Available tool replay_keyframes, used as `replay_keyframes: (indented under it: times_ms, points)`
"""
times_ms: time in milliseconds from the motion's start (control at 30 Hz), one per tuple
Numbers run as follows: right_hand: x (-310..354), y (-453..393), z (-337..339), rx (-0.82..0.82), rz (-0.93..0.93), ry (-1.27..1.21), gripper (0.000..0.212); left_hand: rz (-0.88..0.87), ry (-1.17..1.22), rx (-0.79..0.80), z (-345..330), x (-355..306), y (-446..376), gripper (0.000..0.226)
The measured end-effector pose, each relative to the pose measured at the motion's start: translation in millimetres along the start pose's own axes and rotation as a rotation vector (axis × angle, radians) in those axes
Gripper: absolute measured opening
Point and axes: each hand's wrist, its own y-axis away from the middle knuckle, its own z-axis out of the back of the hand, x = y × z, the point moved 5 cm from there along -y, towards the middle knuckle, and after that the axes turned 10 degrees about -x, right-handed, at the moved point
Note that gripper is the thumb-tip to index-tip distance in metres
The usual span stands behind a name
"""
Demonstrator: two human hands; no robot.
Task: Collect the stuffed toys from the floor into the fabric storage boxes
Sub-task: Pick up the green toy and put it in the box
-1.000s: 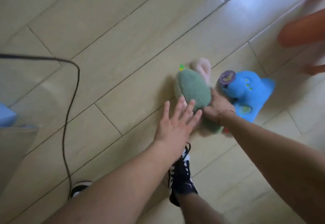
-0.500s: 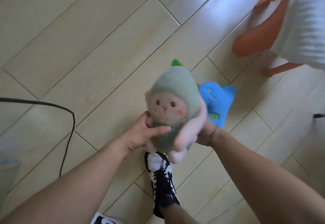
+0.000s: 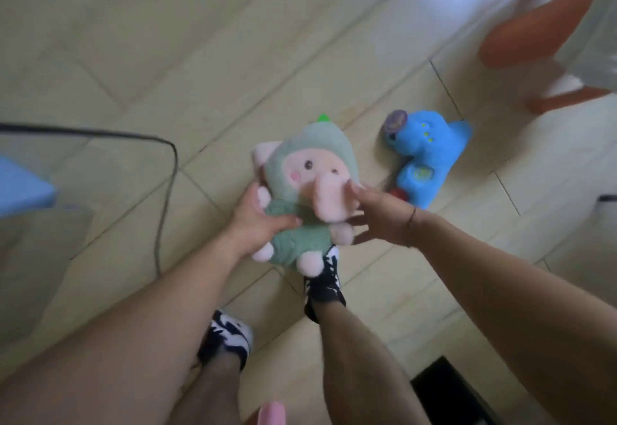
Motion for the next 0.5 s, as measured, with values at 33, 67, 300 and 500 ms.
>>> replay_keyframes:
  times_ms: [33,67,300,500]
  points:
    - [13.4,18.4,-19.7,-0.024,0.063,-0.017,0.042,0.012,0.042,-0.017,10.8,-8.0,20.4,0.091]
    - [27.9,36.9,-37.7,-0.066,0.137,-0.054,0.040,0.028,0.066,-0.027,23.3,-15.5,41.5,0.099]
    - [140.9,212.7,-197.6,0.041,0.355,0.205,0.064,-0.020,0.269,-0.100,150.7,-85.6,182.3,0.115]
    - [201.8,354.0,-377.9,0.194,0.656,0.550,0.056,-0.128,0.557,-0.333,294.5,-101.1,315.0,0.086]
